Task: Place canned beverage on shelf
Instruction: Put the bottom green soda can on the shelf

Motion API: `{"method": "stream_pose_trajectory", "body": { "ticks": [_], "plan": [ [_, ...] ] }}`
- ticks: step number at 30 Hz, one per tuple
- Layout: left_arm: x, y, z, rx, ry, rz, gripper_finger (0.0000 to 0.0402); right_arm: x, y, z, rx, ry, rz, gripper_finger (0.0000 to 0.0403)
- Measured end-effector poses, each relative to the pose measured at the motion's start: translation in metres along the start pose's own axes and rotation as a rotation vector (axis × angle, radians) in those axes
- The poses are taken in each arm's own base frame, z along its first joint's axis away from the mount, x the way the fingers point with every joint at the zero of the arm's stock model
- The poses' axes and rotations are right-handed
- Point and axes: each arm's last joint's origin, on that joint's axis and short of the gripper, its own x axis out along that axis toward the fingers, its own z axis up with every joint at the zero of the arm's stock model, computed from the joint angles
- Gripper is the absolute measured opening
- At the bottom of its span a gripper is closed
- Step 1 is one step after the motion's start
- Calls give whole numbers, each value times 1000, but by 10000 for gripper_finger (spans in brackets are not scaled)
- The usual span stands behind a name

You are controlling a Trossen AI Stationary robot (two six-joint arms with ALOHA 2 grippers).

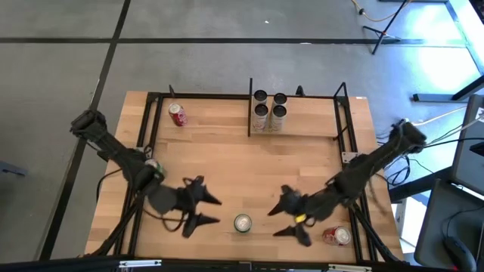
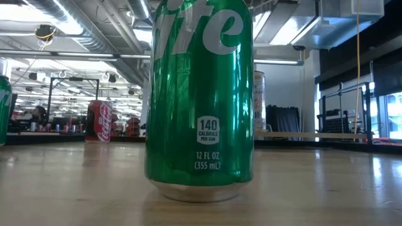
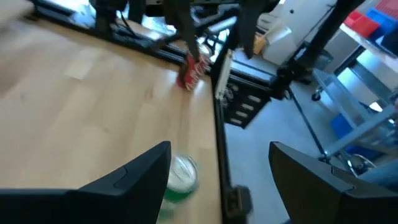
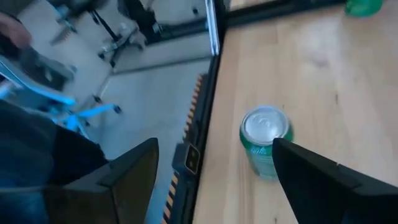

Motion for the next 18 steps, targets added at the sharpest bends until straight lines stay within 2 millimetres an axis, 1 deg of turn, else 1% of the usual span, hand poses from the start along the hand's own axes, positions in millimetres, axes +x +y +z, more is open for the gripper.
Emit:
{"method": "stream_pose_trajectory", "body": {
  "ticks": [4,6,9,13,15,18],
  "plan": [
    [-12,-22,-21,-47,45,-52,266,37,1,0,-7,38,-73,298],
    [-20,-32,-31,-73,71,-75,266,55,0,4,2,43,-96,298],
    [-32,-44,-47,-83,113,-84,266,77,-7,12,18,94,-134,298],
    [-45,-53,-60,-87,138,-89,266,98,-20,22,31,154,-223,298],
    [-49,-55,-64,-74,134,-89,266,108,-27,22,39,192,-251,298],
    [-54,-59,-67,-65,131,-96,266,120,-32,25,87,203,-220,298]
  ]
}}
